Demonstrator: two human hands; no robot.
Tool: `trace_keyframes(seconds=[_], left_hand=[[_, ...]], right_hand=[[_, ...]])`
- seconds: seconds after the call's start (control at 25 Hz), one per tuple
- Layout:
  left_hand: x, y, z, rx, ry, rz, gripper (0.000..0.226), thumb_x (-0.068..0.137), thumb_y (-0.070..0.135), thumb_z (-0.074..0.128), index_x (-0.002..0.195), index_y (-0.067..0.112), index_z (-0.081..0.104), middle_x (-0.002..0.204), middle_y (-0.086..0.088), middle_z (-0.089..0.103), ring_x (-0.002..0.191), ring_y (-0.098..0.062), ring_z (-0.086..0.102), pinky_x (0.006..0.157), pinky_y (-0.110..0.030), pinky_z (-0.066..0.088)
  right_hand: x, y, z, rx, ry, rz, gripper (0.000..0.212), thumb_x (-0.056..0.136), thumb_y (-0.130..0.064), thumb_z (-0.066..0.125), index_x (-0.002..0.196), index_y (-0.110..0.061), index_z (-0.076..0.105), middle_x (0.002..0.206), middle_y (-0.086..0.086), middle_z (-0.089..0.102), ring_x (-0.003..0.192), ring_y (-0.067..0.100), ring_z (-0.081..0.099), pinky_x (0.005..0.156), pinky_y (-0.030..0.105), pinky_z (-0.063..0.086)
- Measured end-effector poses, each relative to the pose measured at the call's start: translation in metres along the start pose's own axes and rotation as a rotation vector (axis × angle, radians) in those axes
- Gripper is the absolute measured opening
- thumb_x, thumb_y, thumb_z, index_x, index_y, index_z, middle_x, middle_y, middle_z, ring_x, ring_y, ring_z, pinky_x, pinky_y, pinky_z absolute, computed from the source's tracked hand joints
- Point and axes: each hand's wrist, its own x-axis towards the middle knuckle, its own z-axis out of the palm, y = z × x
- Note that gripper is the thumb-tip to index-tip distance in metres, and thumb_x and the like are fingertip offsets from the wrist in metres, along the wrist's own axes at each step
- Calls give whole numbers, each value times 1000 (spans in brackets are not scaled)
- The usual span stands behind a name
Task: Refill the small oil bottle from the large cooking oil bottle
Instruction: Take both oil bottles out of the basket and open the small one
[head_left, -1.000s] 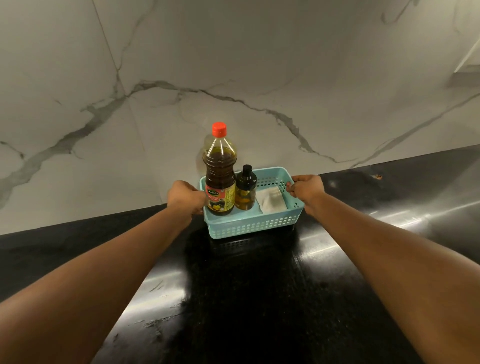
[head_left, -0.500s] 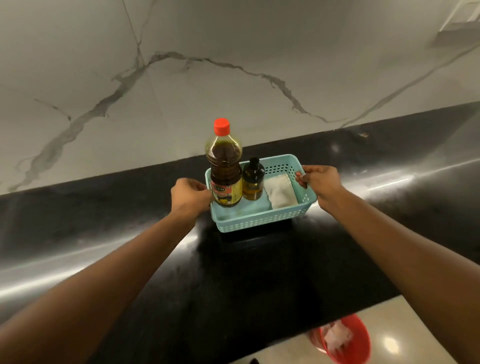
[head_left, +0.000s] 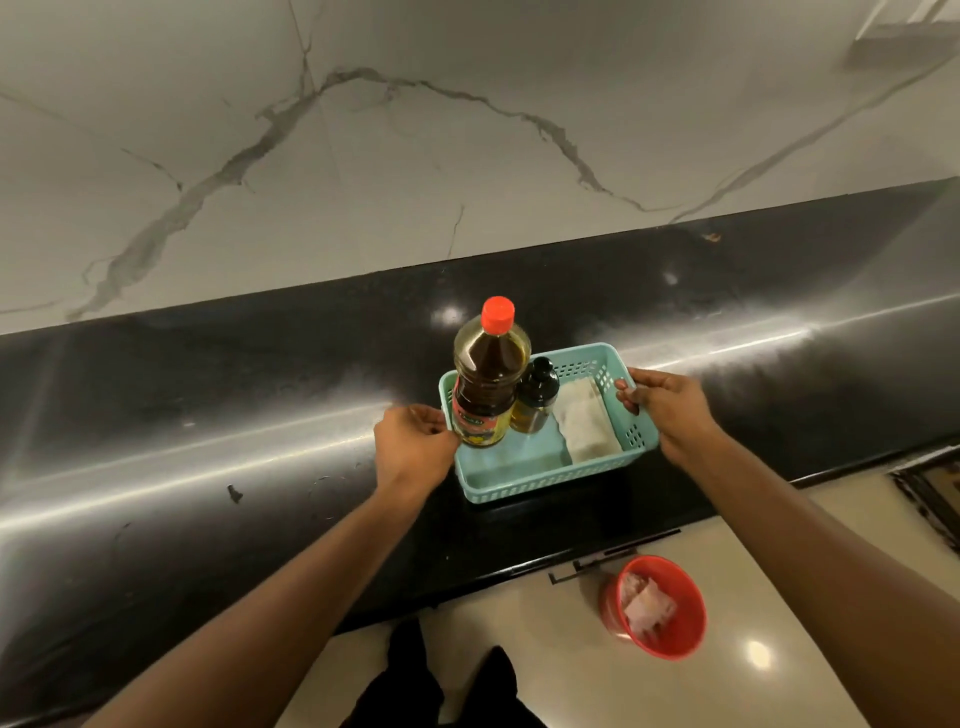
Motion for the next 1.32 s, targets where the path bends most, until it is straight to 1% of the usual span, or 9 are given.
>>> trace_keyframes(seconds=[0.44,0.52,0.64,0.76,0.84,0.92,1.0,1.08,1.32], left_hand=[[-1,-21,-1,-44,-71,-30,13,81,2,87,88,10,80,82,-6,82,77,-23,81,77,-51,70],[2,-20,-8,-19,-135,-47,32,79,10,94,108,6,79,101,-6,83,88,-23,81,86,-51,69],[3,-12,-30,32,-218,53,95,73,26,102,155,18,54,144,5,62,130,-24,66,109,-48,58],[10,10,-48,-55,-273,270,104,75,25,100,164,25,45,164,2,53,147,-20,53,119,-46,50],[19,26,-52,-93,-351,334,95,77,20,99,160,21,52,156,2,62,145,-19,58,121,-45,49],[25,35,-52,-94,-420,387,83,78,15,98,152,16,61,142,1,74,134,-19,69,117,-50,54],[23,40,-50,-87,-432,420,76,78,12,98,147,15,66,132,1,79,124,-16,76,111,-51,59],[21,41,-48,-86,-405,435,74,78,11,98,146,17,68,128,3,81,120,-14,78,110,-50,60],[11,63,-82,-165,-394,544,63,81,11,95,140,19,73,123,1,83,117,-18,80,108,-50,61]], right_hand=[[-18,15,2,-93,26,-46,26,100,-8,71,125,-14,76,103,4,81,89,21,77,68,34,62],[-21,14,1,-215,32,-66,32,101,-11,70,133,-16,72,113,6,79,90,18,76,68,35,62],[-28,2,-8,-624,98,-348,52,99,-21,75,149,-22,60,146,7,66,118,23,71,93,42,63],[-51,-28,6,-654,-56,-706,63,92,-21,84,150,-28,59,139,-16,62,114,-2,64,90,7,49],[-65,-41,35,-633,-290,-737,76,86,-20,89,153,-30,54,136,-23,61,114,-14,60,93,2,49],[-72,-41,65,-618,-423,-728,83,82,-22,92,154,-33,53,138,-20,67,121,-8,64,107,19,53],[-73,-34,84,-611,-409,-731,76,80,-27,92,147,-39,57,128,-20,73,118,-2,69,107,35,58],[-74,-32,91,-591,-360,-745,68,79,-32,92,139,-40,61,119,-20,76,112,0,72,103,40,60],[-114,-84,90,-611,-371,-865,63,79,-21,93,136,-30,70,118,-18,78,109,-5,72,102,30,60]])
